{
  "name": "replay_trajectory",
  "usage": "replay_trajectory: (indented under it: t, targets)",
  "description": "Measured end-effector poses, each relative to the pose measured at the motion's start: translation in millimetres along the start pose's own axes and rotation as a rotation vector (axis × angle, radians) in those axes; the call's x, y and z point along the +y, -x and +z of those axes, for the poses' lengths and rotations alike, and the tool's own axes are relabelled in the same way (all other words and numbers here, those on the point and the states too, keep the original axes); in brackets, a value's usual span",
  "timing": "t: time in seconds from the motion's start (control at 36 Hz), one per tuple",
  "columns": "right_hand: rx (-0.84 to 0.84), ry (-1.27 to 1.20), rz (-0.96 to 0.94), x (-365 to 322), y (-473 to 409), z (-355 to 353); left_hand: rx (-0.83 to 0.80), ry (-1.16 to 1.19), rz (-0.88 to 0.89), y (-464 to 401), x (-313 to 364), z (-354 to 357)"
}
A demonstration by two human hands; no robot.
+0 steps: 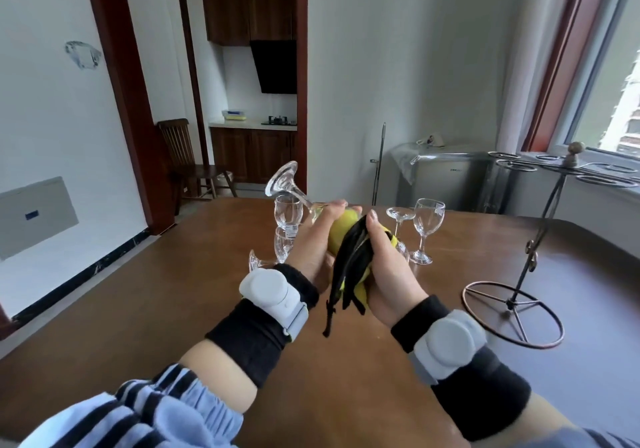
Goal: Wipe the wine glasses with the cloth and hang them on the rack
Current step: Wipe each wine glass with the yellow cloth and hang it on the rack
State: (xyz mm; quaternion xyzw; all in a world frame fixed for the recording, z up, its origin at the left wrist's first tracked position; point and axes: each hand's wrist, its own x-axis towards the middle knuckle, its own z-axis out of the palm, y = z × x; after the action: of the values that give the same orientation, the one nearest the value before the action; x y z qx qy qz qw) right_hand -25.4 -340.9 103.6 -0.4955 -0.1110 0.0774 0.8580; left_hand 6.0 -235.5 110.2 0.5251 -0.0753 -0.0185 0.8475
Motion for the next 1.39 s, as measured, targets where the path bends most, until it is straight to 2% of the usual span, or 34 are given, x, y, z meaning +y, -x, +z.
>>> replay_trajectory:
  t: [0.03, 0.08, 0.17, 0.22, 0.28, 0.42, 0.5, 0.56, 0.58, 0.64, 0.75, 0.81, 0.86, 0.92, 0.97, 1.08, 1.17, 1.22, 1.31, 1.39]
  targets:
    - [-0.013, 0.06, -0.044, 3.7, -2.3, 2.3, 0.033, -0.022, 0.003, -0.7, 2.2, 0.0]
    - [-0.014, 0.337, -0.231, 8.8, -5.3, 3.6, 0.059, -0.028, -0.06, -2.6, 4.6, 1.1]
    - [-0.029, 1.019, -0.633, 20.6, -19.8, -12.8, 0.057, -0.026, -0.097, -3.3, 6.8, 2.5]
    - [-0.043, 1.406, -0.838, 27.1, -31.3, -27.3, 0.045, -0.066, -0.078, -4.8, 4.9, 0.8]
    - [-0.043, 1.545, -0.952, 29.0, -38.0, -33.6, 0.061, -0.111, -0.066, -4.6, 5.6, -3.7]
    - [-0.005, 1.658, -1.091, 28.2, -47.2, -41.7, 0.059, -0.153, -0.044, -3.7, 7.0, -6.9]
    - [0.0, 1.72, -1.017, 29.1, -49.9, -44.2, 0.09, -0.199, -0.065, -4.2, 10.6, -7.5]
    - [0.004, 1.668, -0.982, 30.8, -48.3, -43.4, 0.119, -0.227, -0.082, -5.8, 10.9, -7.4]
    - [-0.002, 1.551, -0.937, 30.3, -45.9, -39.5, 0.138, -0.231, -0.085, -4.7, 12.6, -6.8]
    - [0.048, 1.118, -0.786, 23.5, -35.5, -26.3, 0.137, -0.216, -0.086, -2.9, 11.9, -6.0]
    - [0.042, 0.305, -0.301, 3.4, -21.8, -2.8, 0.02, 0.008, 0.035, -4.5, 0.2, -9.9]
    - [0.029, 0.067, -0.152, -1.1, -17.6, 1.3, 0.001, 0.055, 0.092, -2.5, 0.1, -7.6]
    - [0.053, -0.007, -0.111, -0.5, -16.3, 1.2, 0.047, 0.029, 0.148, -0.6, 2.0, 0.7]
    - [0.059, -0.001, -0.154, 2.6, -17.2, -2.1, 0.112, 0.004, 0.167, -1.0, 4.8, 8.2]
    - [0.015, 0.15, -0.257, 4.3, -16.4, -8.2, 0.137, 0.009, 0.133, -4.9, 6.8, 14.1]
    - [-0.095, 0.808, -0.547, 10.6, -19.6, -27.2, 0.208, -0.007, 0.023, -11.9, 10.9, 14.5]
    - [-0.028, 1.422, -0.937, 17.2, -33.6, -52.2, 0.236, -0.066, -0.008, -16.5, 7.6, 15.7]
    - [0.052, 1.653, -1.121, 16.3, -38.8, -62.9, 0.242, -0.106, -0.03, -18.8, 5.9, 19.3]
    - [0.06, 1.566, -1.145, 13.4, -37.1, -63.5, 0.205, -0.069, -0.119, -20.0, 8.3, 19.1]
    - [0.073, 1.279, -1.036, 13.3, -34.8, -60.9, 0.177, -0.024, -0.147, -22.0, 8.0, 18.2]
